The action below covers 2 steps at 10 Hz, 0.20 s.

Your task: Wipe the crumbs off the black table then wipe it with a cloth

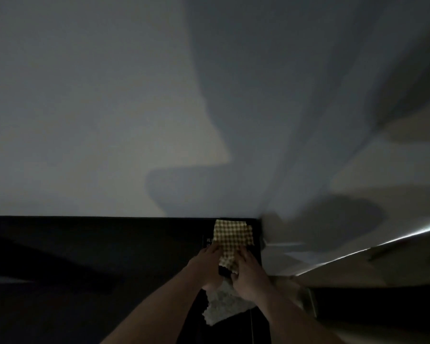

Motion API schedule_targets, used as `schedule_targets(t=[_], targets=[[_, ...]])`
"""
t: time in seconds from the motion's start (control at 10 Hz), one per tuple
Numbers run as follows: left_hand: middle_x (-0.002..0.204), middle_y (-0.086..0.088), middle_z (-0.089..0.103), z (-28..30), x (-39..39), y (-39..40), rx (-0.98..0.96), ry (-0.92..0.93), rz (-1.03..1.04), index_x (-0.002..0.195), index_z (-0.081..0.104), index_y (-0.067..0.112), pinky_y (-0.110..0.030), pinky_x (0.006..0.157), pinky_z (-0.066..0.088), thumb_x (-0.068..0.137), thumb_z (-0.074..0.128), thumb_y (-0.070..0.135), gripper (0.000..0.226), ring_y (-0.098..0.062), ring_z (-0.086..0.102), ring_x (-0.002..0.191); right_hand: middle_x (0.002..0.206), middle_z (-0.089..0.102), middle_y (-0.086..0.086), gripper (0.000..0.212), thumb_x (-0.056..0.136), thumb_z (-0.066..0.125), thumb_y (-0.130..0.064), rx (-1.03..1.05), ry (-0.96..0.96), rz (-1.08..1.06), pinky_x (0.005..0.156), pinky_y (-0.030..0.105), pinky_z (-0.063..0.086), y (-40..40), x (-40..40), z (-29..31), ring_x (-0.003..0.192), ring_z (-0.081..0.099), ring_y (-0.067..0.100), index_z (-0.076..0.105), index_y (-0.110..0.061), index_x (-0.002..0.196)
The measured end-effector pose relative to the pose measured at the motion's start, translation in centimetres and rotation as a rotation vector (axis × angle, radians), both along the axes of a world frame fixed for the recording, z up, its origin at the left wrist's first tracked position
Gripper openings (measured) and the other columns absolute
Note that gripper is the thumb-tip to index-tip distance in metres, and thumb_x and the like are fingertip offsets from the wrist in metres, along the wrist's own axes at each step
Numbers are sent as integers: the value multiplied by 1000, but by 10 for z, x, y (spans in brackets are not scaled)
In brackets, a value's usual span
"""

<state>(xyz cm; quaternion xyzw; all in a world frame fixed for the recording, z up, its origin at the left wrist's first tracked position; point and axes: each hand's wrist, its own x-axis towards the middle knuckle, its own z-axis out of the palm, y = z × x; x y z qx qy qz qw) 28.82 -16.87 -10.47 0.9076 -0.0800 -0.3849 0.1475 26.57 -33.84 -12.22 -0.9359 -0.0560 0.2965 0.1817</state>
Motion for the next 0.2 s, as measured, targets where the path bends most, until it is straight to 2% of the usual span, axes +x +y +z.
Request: schedule_targets(t=[0.1,0.2], targets=[[172,1,16,16,-12,4,-70,-101,56,162,24,25,-45,123,34,89,60,28,81,-30,22,156,174,10,-1,62,106,47,-28,89,13,-75,123,32,27,-4,2,19,155,26,26,24,-22,164],[169,2,26,31,-37,14,-181,-192,118,159,35,26,-36,123,31,91,54,31,71,-26,28,154,171,20,-3,58,106,48,-29,207,14,-100,123,26,22,-8,-13,36,157,24,20,31,-23,161]])
